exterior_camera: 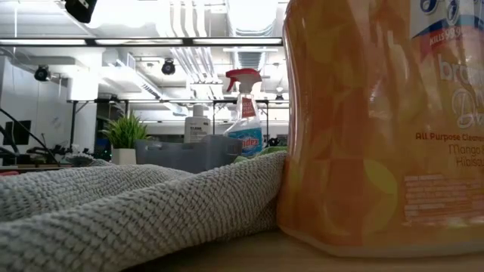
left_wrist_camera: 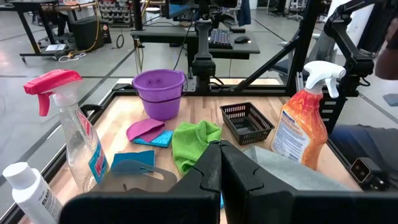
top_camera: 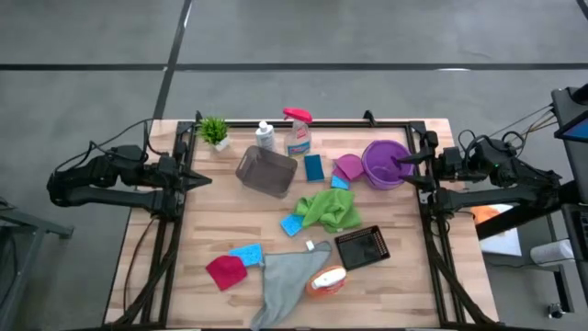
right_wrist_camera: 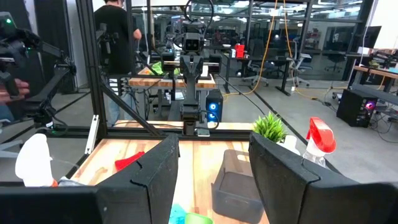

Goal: Pick & Place Kitchen Items

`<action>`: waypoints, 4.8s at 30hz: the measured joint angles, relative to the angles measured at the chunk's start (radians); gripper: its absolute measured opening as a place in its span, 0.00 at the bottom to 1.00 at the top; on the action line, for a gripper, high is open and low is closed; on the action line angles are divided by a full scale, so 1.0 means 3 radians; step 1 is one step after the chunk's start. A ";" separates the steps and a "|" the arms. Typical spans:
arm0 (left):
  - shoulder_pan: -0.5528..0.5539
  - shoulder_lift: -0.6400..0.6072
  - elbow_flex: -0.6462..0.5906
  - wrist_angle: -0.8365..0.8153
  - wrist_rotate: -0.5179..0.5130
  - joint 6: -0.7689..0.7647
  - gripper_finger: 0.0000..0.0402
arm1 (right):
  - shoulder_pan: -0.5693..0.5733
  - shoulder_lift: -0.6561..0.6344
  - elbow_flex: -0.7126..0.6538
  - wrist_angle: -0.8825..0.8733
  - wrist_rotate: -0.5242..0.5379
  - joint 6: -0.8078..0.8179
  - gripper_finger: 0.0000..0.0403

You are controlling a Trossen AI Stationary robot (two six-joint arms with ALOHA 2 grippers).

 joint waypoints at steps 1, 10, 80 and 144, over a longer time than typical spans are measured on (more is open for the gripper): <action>0.0001 -0.0001 0.0000 0.0002 -0.0001 0.0000 0.00 | -0.0001 0.0001 0.0000 0.0000 0.0000 -0.0001 0.48; 0.0001 0.0043 0.0001 0.0573 -0.0025 0.0556 0.00 | 0.0000 0.0000 0.0000 -0.0001 0.0001 -0.0001 0.48; 0.0005 0.0703 -0.0915 0.2105 -0.1302 0.0244 0.69 | -0.1483 0.4476 0.3480 -0.1411 -0.0174 -0.1125 0.88; 0.0002 0.0647 -0.0985 0.1980 -0.1305 0.0167 0.69 | -0.1268 0.4899 0.5113 -0.2430 -0.0682 -0.1392 0.32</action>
